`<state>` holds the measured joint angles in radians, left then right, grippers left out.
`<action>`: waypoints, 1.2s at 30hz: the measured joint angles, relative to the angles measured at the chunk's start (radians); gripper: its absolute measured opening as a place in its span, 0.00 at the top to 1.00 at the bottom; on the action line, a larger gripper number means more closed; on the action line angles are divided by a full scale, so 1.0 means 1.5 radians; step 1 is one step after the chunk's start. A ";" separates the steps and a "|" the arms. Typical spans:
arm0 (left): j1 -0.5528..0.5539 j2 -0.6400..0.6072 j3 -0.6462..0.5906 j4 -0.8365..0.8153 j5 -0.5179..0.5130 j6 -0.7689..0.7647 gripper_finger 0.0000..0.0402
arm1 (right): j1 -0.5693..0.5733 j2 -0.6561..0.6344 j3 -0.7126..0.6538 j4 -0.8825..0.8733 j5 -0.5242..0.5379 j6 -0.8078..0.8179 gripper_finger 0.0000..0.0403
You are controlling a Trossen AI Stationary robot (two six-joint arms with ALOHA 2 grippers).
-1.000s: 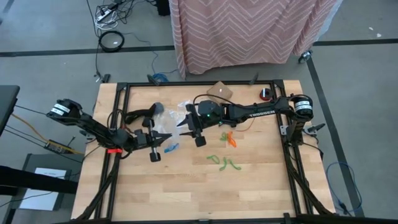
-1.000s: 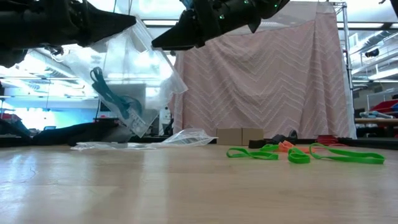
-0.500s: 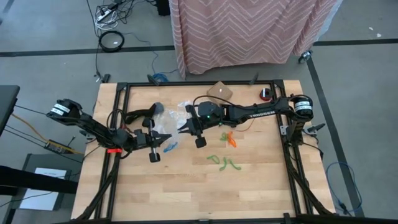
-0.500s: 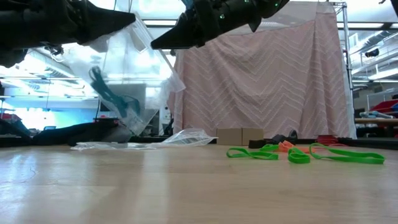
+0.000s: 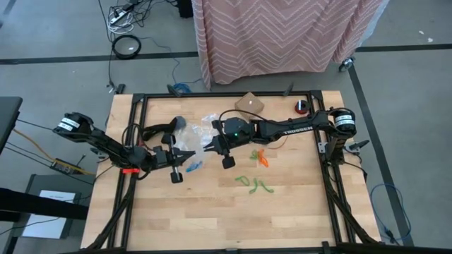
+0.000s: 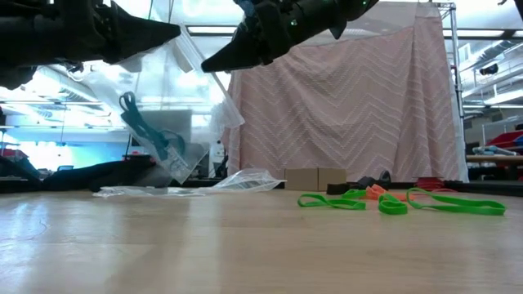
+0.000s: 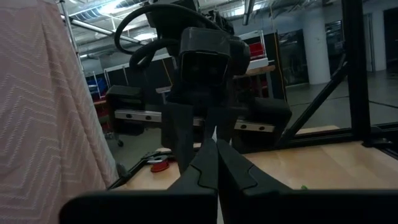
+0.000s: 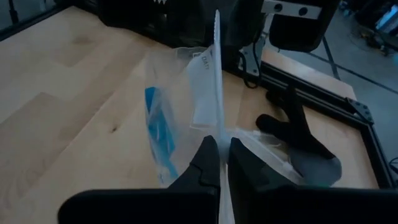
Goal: Sort rubber bands
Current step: Close the transparent zip bag
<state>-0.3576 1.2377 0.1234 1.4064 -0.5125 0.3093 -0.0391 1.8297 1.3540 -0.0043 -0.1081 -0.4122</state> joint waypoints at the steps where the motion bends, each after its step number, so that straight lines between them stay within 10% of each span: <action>1: 0.000 0.000 0.000 0.001 0.000 0.000 1.00 | 0.000 0.000 0.000 -0.002 0.000 0.000 1.00; 36: -0.004 -0.003 0.012 0.051 0.012 0.036 1.00 | -0.025 0.004 -0.014 -0.165 0.094 0.047 1.00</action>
<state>-0.3637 1.2335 0.1418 1.4827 -0.4942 0.3630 -0.0765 1.8352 1.3334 -0.2511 0.0326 -0.3414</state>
